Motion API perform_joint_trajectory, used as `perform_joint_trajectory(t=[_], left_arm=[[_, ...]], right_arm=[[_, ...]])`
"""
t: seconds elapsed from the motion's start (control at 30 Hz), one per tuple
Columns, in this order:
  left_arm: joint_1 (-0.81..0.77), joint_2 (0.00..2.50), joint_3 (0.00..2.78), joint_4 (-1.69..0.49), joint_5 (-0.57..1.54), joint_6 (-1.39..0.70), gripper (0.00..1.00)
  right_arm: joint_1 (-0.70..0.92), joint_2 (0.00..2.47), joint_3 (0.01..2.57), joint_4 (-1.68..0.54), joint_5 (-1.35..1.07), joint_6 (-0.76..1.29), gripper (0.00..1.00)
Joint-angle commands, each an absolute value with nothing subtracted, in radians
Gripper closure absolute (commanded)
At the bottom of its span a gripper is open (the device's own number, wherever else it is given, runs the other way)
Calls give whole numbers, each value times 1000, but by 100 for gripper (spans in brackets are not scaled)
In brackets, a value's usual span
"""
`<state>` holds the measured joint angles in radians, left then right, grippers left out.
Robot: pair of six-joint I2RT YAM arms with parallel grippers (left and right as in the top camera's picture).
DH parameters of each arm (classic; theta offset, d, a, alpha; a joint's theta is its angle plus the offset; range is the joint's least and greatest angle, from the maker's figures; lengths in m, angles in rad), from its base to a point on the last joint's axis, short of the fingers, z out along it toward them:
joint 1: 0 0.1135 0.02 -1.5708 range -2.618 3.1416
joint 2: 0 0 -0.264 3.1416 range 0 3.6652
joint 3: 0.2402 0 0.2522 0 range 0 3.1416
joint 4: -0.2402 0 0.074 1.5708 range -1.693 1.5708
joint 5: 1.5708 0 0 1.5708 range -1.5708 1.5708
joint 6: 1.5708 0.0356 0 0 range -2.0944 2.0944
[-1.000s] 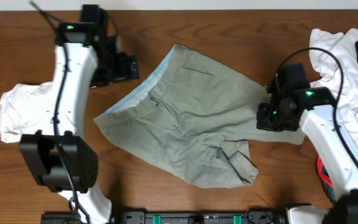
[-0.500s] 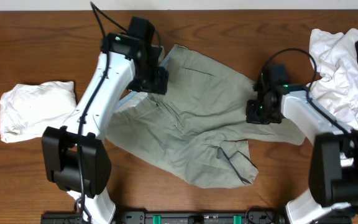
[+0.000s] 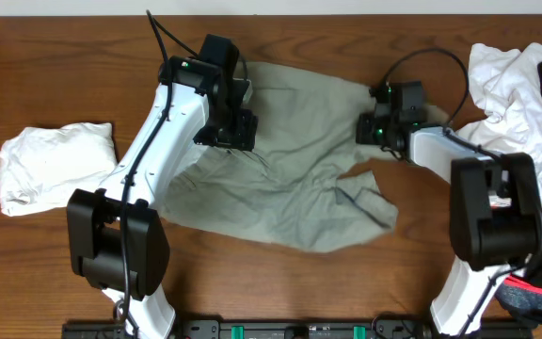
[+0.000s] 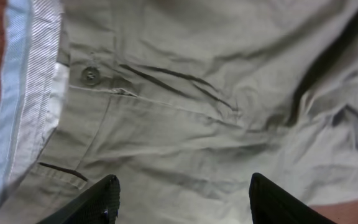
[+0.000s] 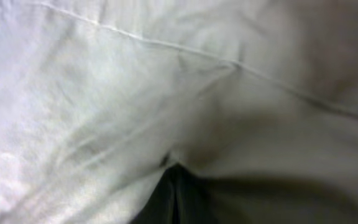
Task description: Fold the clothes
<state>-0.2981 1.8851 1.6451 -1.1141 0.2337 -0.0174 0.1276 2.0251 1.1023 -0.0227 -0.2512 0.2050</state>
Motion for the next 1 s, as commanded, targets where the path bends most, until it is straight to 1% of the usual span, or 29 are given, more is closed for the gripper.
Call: perform_joint_trajectory(t=[0.0,0.07,0.1,0.17,0.23,0.3,0.33,0.4,0.5,0.6,0.73,0.83,0.97], left_arm=[[-299,1891,1641,-1115,239,3,33],[-299,1891,1641,-1115,239,4,32],[-299,1891,1641,-1115,239,4,32],[-299,1891,1641,-1114,239,4,32],[-299,1891,1641,-1111,239,4,32],[-299,1891,1641,-1109,239,4,32],[-299,1891,1641,-1109,239,4,32],[-299,1891,1641,-1110,239,4,32],[-299,1891,1641,-1110,239,4,32],[-299,1891,1641,-1108,239,8,32],[-306,1894,1640,-1084,257,85,32],[-323,1906,1640,-1043,281,142,32],[-352,1976,1640,-953,280,163,32]], right_arm=[[119,2140,1061,64,-218,224,75],[119,2140,1071,174,-225,245,61],[119,2140,1083,211,-242,255,48],[119,2140,1125,220,-276,255,36],[119,2139,1183,173,-296,249,23],[117,2133,1247,81,-308,215,4],[116,2127,1286,16,-308,194,1],[111,2098,1370,-154,-303,147,1],[99,2033,1477,-376,-281,133,1],[82,1931,1552,-548,-239,133,1],[40,1746,1595,-735,-228,134,1],[0,1620,1598,-907,-229,189,1],[-21,1507,1597,-1145,-229,209,1]])
